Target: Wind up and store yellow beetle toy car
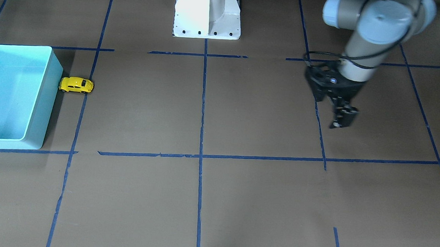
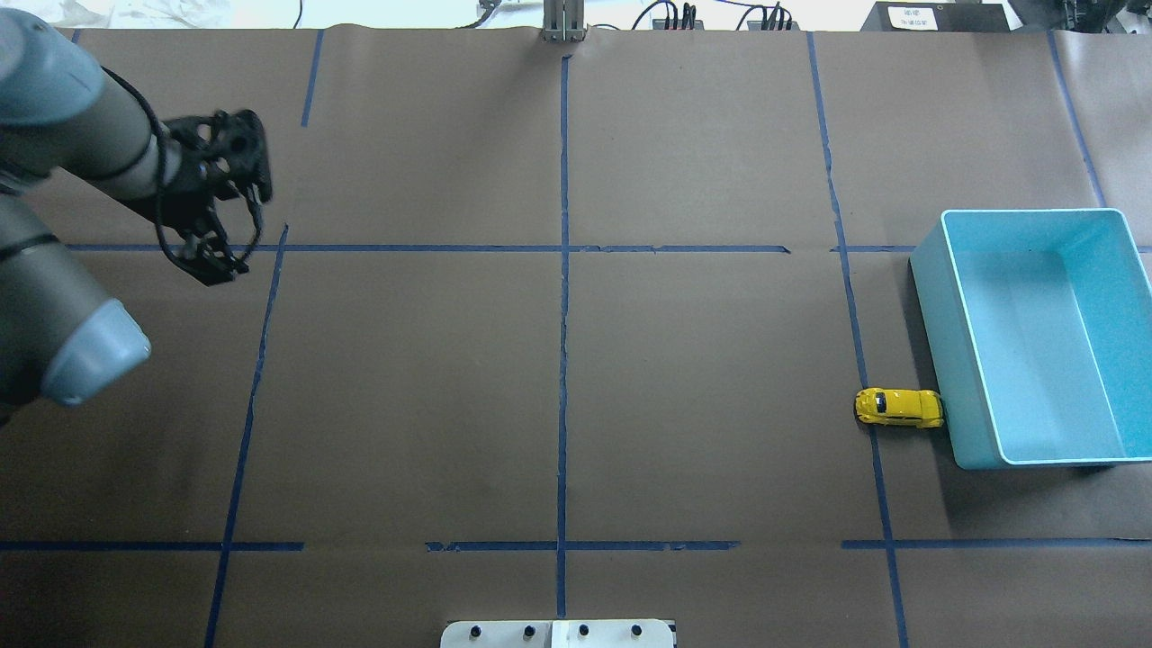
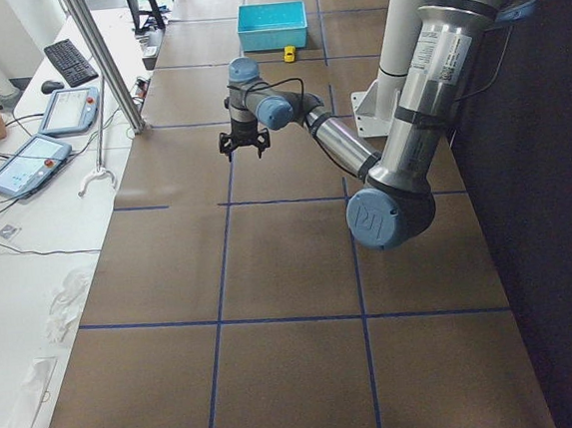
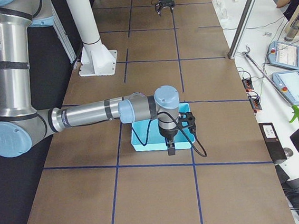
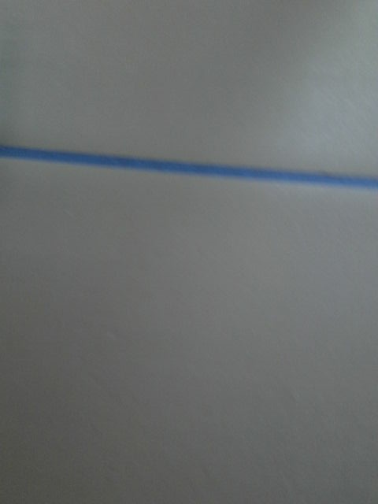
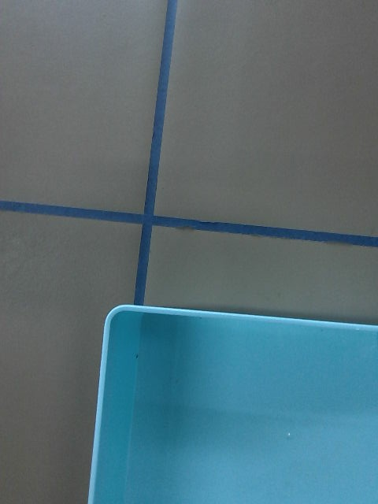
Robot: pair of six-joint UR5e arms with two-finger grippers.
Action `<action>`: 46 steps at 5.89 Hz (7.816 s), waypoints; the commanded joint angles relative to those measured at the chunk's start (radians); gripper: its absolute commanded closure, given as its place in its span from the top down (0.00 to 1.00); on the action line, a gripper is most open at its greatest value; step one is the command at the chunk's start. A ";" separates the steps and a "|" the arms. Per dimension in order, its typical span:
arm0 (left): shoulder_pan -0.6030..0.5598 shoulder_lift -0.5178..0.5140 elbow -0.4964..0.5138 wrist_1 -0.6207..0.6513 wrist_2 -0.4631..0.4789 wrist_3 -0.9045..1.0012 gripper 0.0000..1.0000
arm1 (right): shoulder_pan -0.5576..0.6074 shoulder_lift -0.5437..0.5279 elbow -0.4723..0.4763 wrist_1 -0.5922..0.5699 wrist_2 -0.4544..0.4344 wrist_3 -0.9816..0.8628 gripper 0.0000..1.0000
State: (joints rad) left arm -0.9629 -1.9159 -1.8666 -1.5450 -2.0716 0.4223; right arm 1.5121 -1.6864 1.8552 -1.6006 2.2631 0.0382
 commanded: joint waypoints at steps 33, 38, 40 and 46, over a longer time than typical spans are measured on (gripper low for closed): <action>-0.728 0.305 0.353 0.026 -0.298 -0.244 1.00 | -0.900 0.118 0.327 0.113 -0.338 -0.399 0.00; -0.728 0.305 0.353 0.026 -0.298 -0.246 1.00 | -0.577 -0.143 0.428 0.066 -0.188 -0.838 0.00; -0.728 0.307 0.353 0.026 -0.298 -0.246 1.00 | -0.440 -0.130 0.267 0.100 -0.110 -1.024 0.00; -0.728 0.307 0.351 0.026 -0.298 -0.246 1.00 | -0.627 0.025 -0.030 0.364 -0.193 -0.790 0.00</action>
State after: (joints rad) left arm -1.6904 -1.6091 -1.5156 -1.5186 -2.3700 0.1764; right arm 0.9248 -1.6632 1.8416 -1.2680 2.0982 -0.7909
